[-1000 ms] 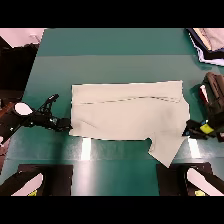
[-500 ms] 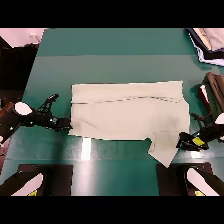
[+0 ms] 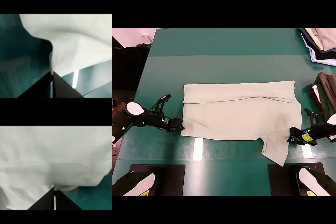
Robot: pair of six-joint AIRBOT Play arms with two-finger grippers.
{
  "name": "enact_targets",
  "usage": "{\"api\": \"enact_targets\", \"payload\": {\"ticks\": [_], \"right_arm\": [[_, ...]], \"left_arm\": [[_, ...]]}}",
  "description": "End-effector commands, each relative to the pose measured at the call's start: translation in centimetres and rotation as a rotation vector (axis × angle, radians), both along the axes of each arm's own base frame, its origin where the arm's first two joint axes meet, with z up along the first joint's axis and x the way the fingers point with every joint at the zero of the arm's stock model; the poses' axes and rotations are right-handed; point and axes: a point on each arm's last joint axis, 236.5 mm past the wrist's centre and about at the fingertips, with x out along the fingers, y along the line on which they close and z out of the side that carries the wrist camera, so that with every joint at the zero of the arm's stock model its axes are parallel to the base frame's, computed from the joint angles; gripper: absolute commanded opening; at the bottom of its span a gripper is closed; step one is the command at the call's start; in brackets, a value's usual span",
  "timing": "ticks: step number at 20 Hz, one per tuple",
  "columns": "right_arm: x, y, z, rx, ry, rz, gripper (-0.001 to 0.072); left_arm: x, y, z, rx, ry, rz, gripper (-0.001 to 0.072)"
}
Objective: Fold the shirts.
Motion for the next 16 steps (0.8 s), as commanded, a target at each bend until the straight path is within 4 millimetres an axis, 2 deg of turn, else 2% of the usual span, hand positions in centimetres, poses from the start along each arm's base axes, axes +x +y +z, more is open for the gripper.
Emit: {"api": "enact_targets", "payload": {"ticks": [1,4,6,7,9,12,16], "right_arm": [[-0.5,0.1,1.0,-0.009,-0.018,0.032,0.0012],[-3.1,-0.8,3.0,-0.077,-0.005,0.087,0.0011],[-4.5,-1.3,4.2,-0.123,-0.009,0.098,0.0011],[-4.4,-1.1,4.8,-0.129,-0.045,0.095,0.0011],[-3.3,-0.7,5.9,-0.138,-0.141,0.073,0.0011],[0.0,-1.5,8.8,-0.189,-0.302,0.051,0.001],[4.4,-3.3,12.0,-0.236,-0.41,0.034,0.0011]], "left_arm": [[-1.9,0.4,0.0,0.022,0.065,-0.061,0.0022],[-4.4,1.4,0.4,0.064,0.123,-0.13,0.0021],[-4.5,1.9,2.1,0.093,0.06,-0.122,0.0021],[-4.4,1.8,3.2,0.094,0.013,-0.116,0.0022],[-4.1,1.6,5.1,0.088,-0.079,-0.105,0.0023],[-3.3,1.7,5.8,0.094,-0.14,-0.089,0.0024],[1.1,2.3,6.8,0.1,-0.283,0.05,0.0024]]}}
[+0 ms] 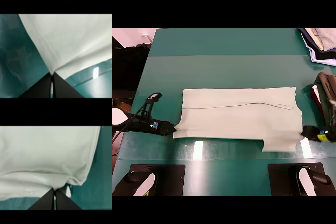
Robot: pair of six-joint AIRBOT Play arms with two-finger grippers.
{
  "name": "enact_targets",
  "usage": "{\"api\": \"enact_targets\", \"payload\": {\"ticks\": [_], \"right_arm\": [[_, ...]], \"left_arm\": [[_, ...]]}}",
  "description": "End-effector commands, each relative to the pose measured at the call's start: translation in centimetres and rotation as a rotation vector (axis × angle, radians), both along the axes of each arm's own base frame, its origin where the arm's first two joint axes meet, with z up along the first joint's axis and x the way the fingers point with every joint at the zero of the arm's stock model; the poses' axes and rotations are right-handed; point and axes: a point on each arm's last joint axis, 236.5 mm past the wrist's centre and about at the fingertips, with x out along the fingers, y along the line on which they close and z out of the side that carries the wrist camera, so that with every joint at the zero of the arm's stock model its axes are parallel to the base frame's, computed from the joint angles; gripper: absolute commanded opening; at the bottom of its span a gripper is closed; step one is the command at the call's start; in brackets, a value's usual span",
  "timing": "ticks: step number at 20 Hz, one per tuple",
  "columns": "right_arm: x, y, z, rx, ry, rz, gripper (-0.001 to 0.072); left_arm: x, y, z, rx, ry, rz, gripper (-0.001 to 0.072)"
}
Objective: Fold the shirts.
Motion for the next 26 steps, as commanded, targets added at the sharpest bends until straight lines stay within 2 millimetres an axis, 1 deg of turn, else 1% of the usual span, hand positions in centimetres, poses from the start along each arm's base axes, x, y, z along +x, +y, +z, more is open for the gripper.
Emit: {"api": "enact_targets", "payload": {"ticks": [1,3,4,6,9,11,14,17,21,22,23,24,25,26], "right_arm": [[3.9,-1.3,2.5,-0.037,-0.093,0.0,0.001],[6.6,-1.0,2.9,-0.043,-0.11,0.052,0.001],[8.0,-0.4,2.9,-0.042,-0.113,0.085,0.001],[10.9,0.4,2.7,-0.049,-0.127,0.136,0.001],[14.8,1.0,2.3,-0.048,-0.134,0.162,0.0011],[17.1,0.9,2.2,-0.048,-0.141,0.166,0.0011],[19.7,0.5,1.8,-0.045,-0.128,0.166,0.0011],[21.8,0.2,1.1,-0.042,-0.118,0.166,0.0012],[23.7,0.0,0.2,-0.031,-0.108,0.164,0.0014],[24.2,0.0,0.0,-0.031,-0.11,0.163,0.0019],[24.6,0.4,0.0,-0.01,-0.114,0.16,0.0112],[25.1,0.8,0.2,0.019,-0.123,0.151,0.0333],[25.4,1.1,0.6,0.053,-0.13,0.146,0.0396],[25.5,1.5,1.3,0.093,-0.14,0.162,0.0396]], "left_arm": [[4.1,0.6,1.5,-0.01,-0.163,0.113,0.0024],[6.3,0.2,2.8,-0.059,-0.243,0.167,0.0024],[7.3,-0.1,3.3,-0.087,-0.275,0.183,0.0024],[8.8,-0.5,3.7,-0.115,-0.305,0.186,0.0024],[11.8,0.3,4.0,-0.097,-0.346,0.226,0.0024],[13.9,0.7,3.9,-0.09,-0.355,0.247,0.0024],[16.2,0.9,2.2,-0.081,-0.317,0.262,0.0024],[17.9,1.1,0.4,-0.073,-0.279,0.27,0.0025],[20.4,1.5,-0.1,-0.066,-0.293,0.29,0.0025],[20.7,1.5,-0.2,-0.066,-0.295,0.294,0.011],[21.0,1.5,-0.2,-0.074,-0.289,0.307,0.0405],[21.1,1.4,-0.1,-0.088,-0.278,0.322,0.0583],[21.1,1.2,0.2,-0.095,-0.275,0.32,0.0587],[21.1,0.9,0.7,-0.101,-0.27,0.304,0.0587]]}}
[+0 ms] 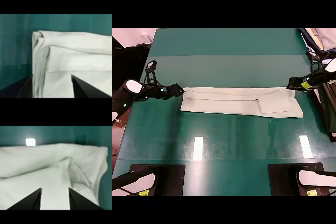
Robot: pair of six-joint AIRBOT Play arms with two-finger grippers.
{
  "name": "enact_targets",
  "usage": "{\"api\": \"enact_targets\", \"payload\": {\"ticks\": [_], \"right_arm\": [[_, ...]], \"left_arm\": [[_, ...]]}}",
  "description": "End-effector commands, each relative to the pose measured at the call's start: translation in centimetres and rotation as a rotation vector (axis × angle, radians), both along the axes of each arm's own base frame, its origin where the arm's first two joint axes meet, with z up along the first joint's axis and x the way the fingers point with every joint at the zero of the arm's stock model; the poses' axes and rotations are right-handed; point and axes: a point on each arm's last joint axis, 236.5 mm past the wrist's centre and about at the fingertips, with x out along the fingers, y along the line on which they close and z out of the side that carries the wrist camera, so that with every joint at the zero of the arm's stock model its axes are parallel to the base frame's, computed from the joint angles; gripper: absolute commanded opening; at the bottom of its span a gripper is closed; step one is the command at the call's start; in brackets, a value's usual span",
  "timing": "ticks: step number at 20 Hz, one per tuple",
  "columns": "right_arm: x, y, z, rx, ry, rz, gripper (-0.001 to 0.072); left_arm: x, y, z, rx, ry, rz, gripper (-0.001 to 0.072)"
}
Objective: Fold the shirts.
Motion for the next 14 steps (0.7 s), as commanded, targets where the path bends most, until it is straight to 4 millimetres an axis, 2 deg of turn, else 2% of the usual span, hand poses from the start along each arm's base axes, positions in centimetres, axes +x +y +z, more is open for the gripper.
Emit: {"api": "enact_targets", "payload": {"ticks": [1,2,4,5,6,8,10,14], "right_arm": [[0.8,1.3,1.6,0.122,-0.017,0.041,0.0397],[0.4,1.1,2.2,0.16,-0.012,0.056,0.0398],[-1.3,-0.4,2.4,0.201,0.032,0.064,0.042],[-2.2,-1.6,2.0,0.214,0.065,0.051,0.0524],[-3.0,-2.7,1.6,0.233,0.095,0.032,0.0609],[-4.4,-4.5,0.5,0.295,0.157,-0.01,0.0635],[-4.6,-5.7,-0.8,0.368,0.184,-0.053,0.0635],[-4.9,-6.2,-3.5,0.492,0.23,-0.053,0.0634]], "left_arm": [[0.2,-0.8,1.0,-0.03,0.026,-0.024,0.0586],[-0.4,-1.3,1.5,-0.039,0.049,-0.055,0.0527],[-1.7,-2.4,2.1,-0.057,0.1,-0.122,0.0216],[-2.2,-2.8,2.2,-0.06,0.11,-0.149,0.0089],[-2.5,-3.0,2.2,-0.064,0.119,-0.168,0.0025],[-3.4,-3.4,2.0,-0.076,0.151,-0.189,0.0025],[-4.4,-4.2,2.0,-0.098,0.184,-0.218,0.0025],[-6.1,-6.8,1.8,-0.091,0.219,-0.304,0.0024]]}}
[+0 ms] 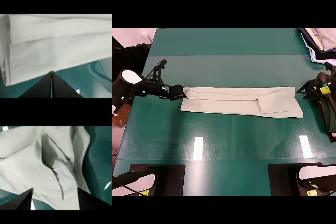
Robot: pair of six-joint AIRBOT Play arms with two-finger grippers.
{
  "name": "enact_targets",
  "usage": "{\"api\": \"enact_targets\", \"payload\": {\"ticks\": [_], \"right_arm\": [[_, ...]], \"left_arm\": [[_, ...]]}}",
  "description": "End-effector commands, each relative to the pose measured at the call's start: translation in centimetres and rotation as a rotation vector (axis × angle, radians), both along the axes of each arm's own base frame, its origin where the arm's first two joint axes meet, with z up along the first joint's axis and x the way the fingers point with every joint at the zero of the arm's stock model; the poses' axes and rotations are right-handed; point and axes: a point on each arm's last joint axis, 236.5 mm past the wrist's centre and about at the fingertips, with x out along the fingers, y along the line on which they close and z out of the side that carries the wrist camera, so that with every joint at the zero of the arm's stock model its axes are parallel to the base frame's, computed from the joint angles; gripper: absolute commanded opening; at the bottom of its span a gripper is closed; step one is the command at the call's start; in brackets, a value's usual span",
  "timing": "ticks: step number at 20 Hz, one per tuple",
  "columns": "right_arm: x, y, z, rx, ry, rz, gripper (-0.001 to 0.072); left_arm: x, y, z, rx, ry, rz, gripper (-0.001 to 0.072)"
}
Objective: Fold the shirts.
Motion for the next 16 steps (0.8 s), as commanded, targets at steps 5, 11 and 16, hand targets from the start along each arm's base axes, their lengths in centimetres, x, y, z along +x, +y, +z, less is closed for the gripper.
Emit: {"api": "enact_targets", "payload": {"ticks": [5,11,16], "right_arm": [[-0.9,-0.4,-4.3,0.135,0.052,0.054,0.0635],[-0.7,1.8,-5.7,0.272,0.065,0.087,0.0633],[0.5,4.0,-6.0,0.249,0.032,0.145,0.0568]], "left_arm": [[-3.1,-5.1,-0.1,-0.006,0.033,-0.157,0.0024],[-3.5,-5.8,0.1,-0.023,0.045,-0.166,0.0024],[-3.5,-5.9,0.1,-0.027,0.046,-0.165,0.0024]]}}
